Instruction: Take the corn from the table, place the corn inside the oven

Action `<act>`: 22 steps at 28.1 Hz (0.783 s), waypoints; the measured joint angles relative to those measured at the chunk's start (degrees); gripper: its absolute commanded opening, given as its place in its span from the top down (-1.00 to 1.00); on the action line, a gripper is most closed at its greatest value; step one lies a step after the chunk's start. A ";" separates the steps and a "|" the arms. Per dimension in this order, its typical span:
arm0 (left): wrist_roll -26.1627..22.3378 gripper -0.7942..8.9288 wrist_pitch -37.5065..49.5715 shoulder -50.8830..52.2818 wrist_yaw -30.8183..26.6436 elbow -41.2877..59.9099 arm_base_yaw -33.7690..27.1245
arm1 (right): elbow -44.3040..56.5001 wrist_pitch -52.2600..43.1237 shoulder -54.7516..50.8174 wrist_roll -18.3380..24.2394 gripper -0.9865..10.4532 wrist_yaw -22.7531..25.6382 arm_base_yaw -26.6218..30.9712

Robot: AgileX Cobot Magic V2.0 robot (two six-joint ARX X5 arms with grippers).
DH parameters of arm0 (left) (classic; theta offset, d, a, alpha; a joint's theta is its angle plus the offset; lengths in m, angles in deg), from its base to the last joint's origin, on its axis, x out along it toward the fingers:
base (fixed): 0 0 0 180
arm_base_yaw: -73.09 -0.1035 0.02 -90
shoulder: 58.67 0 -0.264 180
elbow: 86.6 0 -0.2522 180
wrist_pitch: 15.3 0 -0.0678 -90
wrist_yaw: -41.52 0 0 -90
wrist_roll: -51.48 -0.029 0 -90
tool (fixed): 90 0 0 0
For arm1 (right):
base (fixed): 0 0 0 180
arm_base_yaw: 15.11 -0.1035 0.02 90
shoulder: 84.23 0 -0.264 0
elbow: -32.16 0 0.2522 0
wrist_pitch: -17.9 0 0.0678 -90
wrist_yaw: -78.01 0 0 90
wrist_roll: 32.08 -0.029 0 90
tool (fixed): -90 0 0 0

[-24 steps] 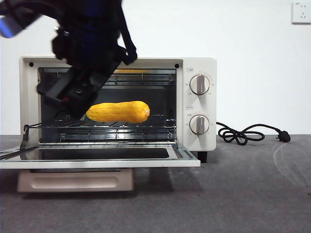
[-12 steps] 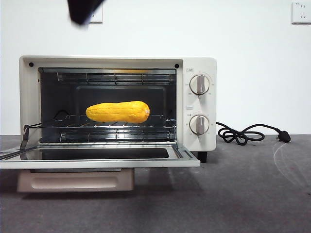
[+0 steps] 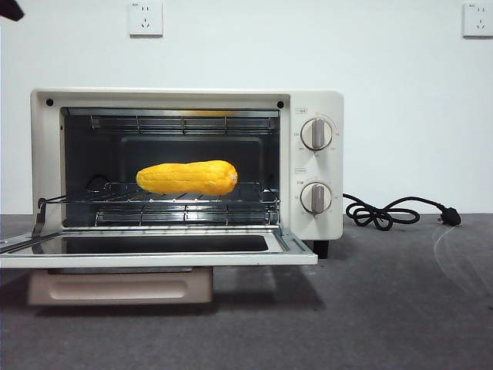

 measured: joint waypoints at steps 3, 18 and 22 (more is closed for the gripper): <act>-0.92 0.85 -2.45 -0.63 0.04 0.00 -1.31 | -0.04 1.73 -0.90 -0.72 0.84 -7.82 5.68; -3.45 0.85 -4.85 -15.39 -7.61 2.78 -5.62 | -0.04 4.48 -0.63 0.79 0.84 -25.24 22.47; -3.45 0.85 -4.48 -21.55 -7.63 2.78 -6.12 | -0.04 4.50 -0.59 1.18 0.84 -25.66 23.06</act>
